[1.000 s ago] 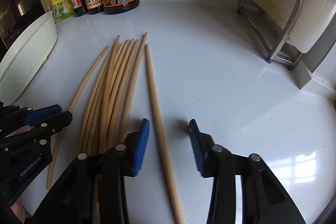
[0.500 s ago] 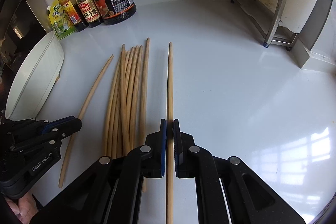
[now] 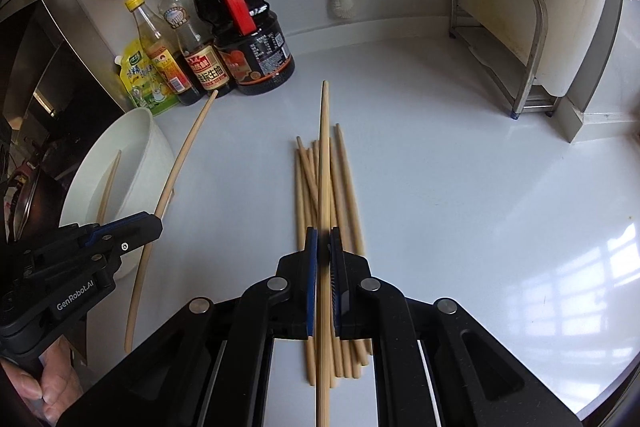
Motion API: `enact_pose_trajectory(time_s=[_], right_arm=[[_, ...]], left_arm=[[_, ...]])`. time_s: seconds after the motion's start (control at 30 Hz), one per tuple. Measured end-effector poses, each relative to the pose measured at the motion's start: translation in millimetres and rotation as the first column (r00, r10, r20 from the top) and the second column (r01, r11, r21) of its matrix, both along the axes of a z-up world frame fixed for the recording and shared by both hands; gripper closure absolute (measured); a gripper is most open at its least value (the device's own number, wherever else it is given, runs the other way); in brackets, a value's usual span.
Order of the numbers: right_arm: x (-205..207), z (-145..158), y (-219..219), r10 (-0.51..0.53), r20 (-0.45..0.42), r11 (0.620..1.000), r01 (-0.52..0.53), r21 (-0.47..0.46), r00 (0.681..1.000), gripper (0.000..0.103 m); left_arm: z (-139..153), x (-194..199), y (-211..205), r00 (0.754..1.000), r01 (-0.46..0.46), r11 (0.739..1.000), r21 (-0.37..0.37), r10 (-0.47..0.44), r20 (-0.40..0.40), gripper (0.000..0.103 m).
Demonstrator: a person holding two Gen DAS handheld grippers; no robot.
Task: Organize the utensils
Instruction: 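Lift both chopsticks and carry them over the white basin, then lower the chopsticks into the basin and open both tools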
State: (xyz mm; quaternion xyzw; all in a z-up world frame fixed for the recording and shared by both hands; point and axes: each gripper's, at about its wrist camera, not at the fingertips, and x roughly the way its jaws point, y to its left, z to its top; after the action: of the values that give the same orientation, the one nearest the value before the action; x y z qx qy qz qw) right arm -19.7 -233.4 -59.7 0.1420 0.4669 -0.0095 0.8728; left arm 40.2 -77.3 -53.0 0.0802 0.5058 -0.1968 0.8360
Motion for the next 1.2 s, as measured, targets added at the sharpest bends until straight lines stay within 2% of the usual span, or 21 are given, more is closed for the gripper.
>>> enact_pose_trajectory(time_s=[0.23,0.47,0.73,0.9,1.03,1.2], right_arm=[[23,29,49,0.056,0.053,0.998,-0.057,0.007,0.997,0.097],[64,38,122,0.167,0.074,0.986,-0.168,0.01,0.983,0.097],[117,35,214,0.309,0.07,0.95,-0.311,0.03,0.949,0.097],[142,19,252,0.36,0.034,0.931,-0.361,0.051,0.932,0.097],[154,7,272,0.384,-0.002,0.923,-0.384,0.039,0.923,0.097],[163,-11,274,0.363,-0.062,0.932,-0.362,0.031,0.93,0.097]], left_arm=[[35,19,54,0.996,-0.053,0.998,-0.027,0.055,0.071,0.096],[47,39,127,0.985,-0.137,0.99,-0.041,0.141,0.102,0.096],[29,69,206,0.966,-0.243,0.97,-0.013,0.244,0.083,0.096],[14,90,236,0.957,-0.285,0.959,0.012,0.283,0.056,0.096],[1,102,246,0.958,-0.288,0.958,0.014,0.288,0.018,0.096],[-16,107,238,0.967,-0.254,0.967,0.018,0.254,-0.024,0.095]])
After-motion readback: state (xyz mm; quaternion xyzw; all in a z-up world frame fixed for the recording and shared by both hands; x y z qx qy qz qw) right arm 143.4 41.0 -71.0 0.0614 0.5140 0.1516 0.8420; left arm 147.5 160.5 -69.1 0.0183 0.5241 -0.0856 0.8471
